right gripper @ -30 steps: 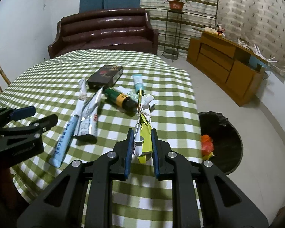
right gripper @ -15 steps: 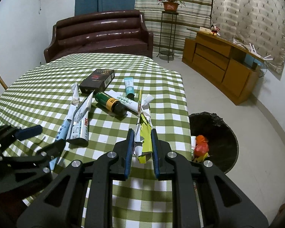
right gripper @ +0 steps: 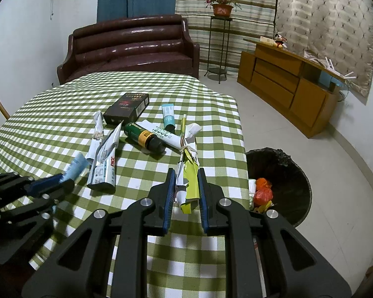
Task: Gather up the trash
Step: 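Carry the paper strip and blue tube over the black bin with both tools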
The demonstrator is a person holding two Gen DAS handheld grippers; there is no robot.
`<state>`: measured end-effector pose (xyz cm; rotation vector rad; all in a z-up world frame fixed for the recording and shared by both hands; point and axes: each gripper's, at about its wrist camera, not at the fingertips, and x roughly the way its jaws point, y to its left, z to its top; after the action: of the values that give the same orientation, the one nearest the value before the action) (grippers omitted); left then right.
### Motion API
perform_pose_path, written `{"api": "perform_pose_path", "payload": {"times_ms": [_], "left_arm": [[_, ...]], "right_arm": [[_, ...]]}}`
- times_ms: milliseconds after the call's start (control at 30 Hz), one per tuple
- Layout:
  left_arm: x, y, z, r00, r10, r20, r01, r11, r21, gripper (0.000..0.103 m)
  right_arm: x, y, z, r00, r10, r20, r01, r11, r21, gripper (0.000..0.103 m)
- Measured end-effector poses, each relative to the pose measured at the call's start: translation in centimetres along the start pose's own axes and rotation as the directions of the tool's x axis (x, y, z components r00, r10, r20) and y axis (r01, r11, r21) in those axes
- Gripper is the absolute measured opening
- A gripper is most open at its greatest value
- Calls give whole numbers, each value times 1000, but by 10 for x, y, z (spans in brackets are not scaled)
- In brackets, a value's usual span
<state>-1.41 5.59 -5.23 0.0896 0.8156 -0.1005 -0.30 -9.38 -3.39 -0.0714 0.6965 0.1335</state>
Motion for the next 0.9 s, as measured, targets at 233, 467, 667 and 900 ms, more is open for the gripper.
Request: {"api": "perform_pose_path", "payload": {"times_ms": [233, 467, 667, 900], "left_arm": [[-18, 3, 15, 997, 14, 78, -13, 1000, -10, 16], [-13, -13, 43, 992, -15, 127, 14, 1000, 12, 16], [6, -41, 67, 989, -68, 129, 64, 997, 34, 16], [26, -82, 90, 985, -120, 126, 110, 991, 81, 16]], "right_arm": [[-5, -11, 6, 999, -23, 24, 23, 1000, 19, 18], [-9, -42, 14, 996, -80, 49, 76, 994, 73, 18], [-11, -75, 19, 989, -135, 60, 127, 984, 128, 18], [-7, -112, 20, 981, -186, 58, 173, 968, 184, 18]]}}
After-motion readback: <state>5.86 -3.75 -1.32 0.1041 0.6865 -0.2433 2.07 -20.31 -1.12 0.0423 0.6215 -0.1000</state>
